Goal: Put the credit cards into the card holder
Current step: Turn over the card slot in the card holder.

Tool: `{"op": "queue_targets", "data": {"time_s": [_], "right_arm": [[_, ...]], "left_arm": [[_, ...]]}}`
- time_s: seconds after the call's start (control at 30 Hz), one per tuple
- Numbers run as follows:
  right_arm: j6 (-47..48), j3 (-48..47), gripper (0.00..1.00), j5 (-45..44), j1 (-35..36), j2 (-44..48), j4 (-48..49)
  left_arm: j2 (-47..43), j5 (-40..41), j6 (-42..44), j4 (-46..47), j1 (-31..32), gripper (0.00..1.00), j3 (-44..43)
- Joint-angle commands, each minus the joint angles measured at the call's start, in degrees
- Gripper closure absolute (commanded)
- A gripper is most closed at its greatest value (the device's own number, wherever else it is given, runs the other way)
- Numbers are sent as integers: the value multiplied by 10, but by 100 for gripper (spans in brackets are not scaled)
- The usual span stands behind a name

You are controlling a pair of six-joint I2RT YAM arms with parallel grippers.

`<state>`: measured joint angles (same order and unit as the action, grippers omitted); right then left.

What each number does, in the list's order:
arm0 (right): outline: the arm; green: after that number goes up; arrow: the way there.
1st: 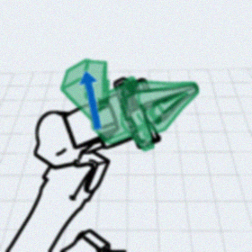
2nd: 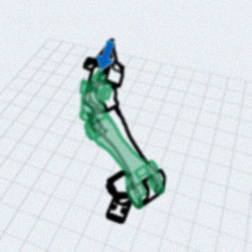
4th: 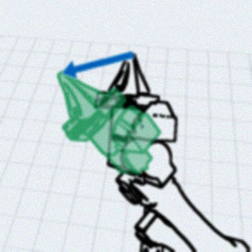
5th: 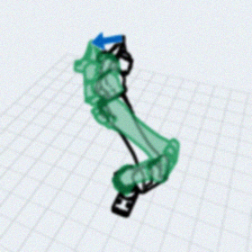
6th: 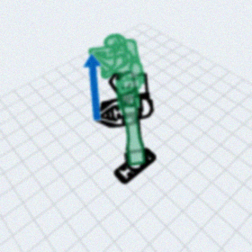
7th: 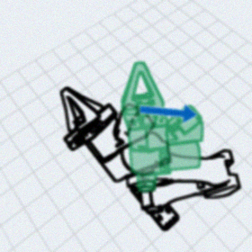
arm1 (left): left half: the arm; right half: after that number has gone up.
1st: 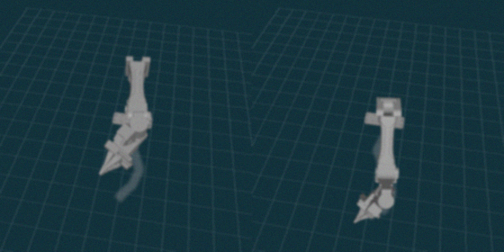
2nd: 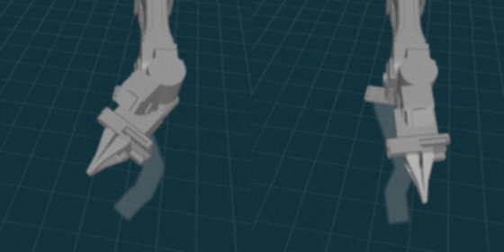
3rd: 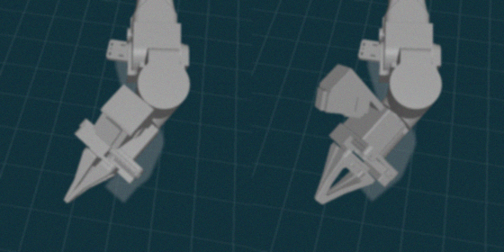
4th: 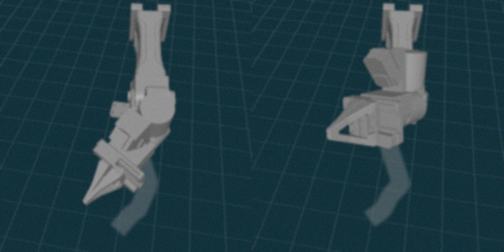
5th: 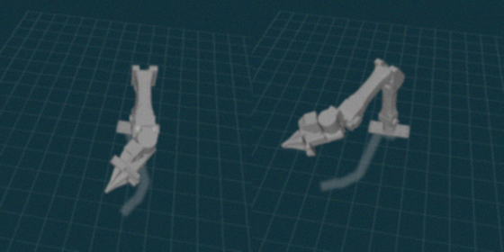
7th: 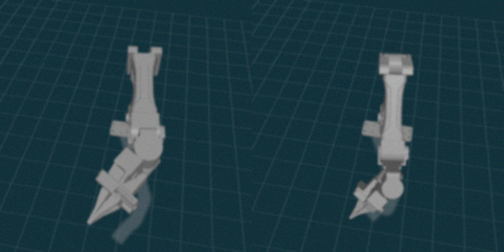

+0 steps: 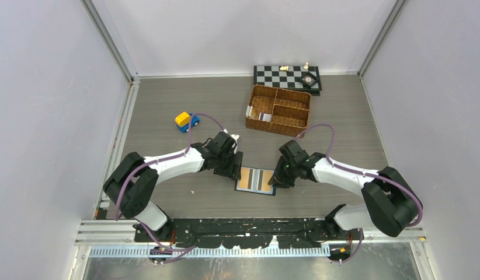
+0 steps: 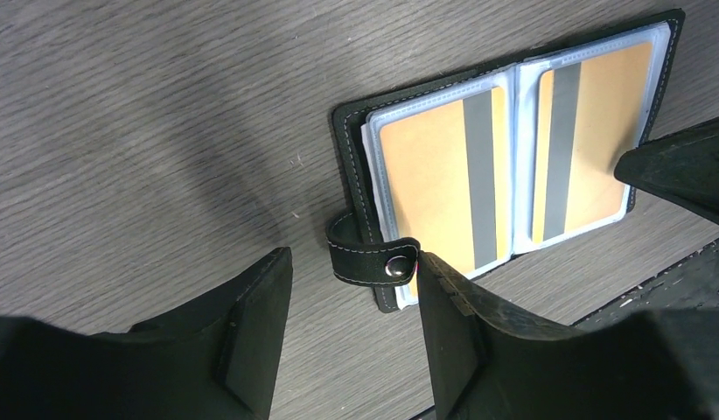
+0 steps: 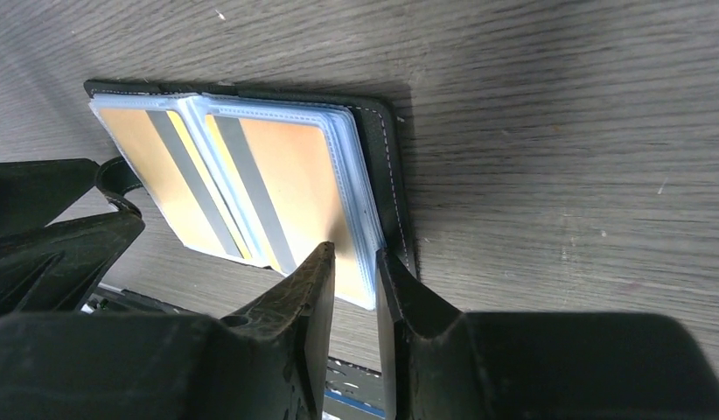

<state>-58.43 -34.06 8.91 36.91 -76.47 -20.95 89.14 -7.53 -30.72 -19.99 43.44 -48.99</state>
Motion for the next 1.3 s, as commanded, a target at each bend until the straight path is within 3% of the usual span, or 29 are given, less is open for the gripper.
{"op": "queue_targets", "data": {"time_s": [0.0, 0.5, 1.27], "right_arm": [[0, -2, 72, 2, 1, 6, 23], [8, -33, 80, 5, 3, 23, -5], [9, -14, 80, -10, 13, -19, 12]], "left_arm": [[4, 2, 12, 5, 1, 44, 2], [9, -21, 1, 24, 1, 47, 11], [11, -22, 0, 24, 1, 48, 15]]}}
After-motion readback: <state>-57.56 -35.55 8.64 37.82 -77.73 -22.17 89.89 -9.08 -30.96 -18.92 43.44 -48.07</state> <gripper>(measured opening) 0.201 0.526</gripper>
